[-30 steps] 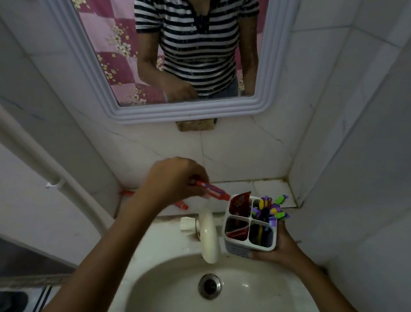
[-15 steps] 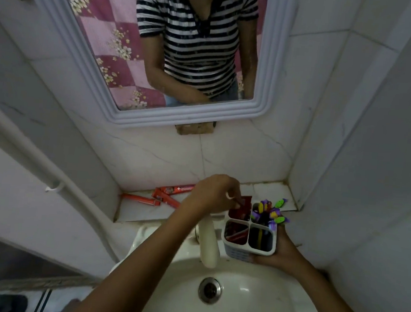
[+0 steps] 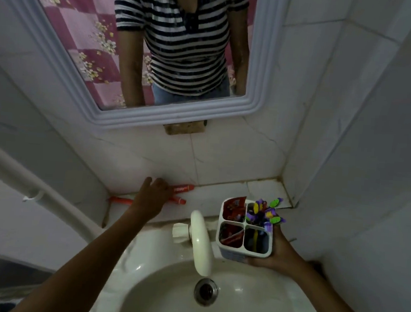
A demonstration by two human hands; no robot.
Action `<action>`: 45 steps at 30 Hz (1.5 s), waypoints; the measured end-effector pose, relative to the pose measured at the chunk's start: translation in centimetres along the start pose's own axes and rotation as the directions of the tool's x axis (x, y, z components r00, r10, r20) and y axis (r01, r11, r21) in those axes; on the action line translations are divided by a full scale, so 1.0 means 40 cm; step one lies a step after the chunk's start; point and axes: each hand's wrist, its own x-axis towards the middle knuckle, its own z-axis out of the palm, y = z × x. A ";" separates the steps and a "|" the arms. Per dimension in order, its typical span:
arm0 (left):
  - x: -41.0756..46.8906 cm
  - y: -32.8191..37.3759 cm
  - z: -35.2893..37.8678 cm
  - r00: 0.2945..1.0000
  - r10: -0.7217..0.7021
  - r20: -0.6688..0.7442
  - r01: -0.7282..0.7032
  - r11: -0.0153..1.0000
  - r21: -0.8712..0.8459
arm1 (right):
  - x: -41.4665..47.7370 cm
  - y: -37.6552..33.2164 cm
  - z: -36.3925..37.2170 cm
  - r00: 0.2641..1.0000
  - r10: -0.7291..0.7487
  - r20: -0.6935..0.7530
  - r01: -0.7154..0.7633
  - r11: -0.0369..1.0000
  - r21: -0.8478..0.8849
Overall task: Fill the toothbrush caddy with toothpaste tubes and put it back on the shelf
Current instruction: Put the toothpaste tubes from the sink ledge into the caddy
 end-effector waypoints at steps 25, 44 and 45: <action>0.005 0.013 -0.338 0.966 -0.121 0.229 0.210 0.885 -0.415 | 0.005 0.046 0.014 1.000 -0.023 -0.011 0.025 0.985 0.172; -0.121 -0.109 -0.242 0.997 -0.053 0.062 0.080 0.470 -0.879 | 0.003 0.034 0.012 0.999 -0.042 -0.017 0.044 0.992 0.120; -0.135 -0.098 -0.308 0.999 0.024 0.027 0.012 0.467 -0.884 | 0.002 0.036 0.012 0.999 -0.040 -0.017 0.042 0.992 0.115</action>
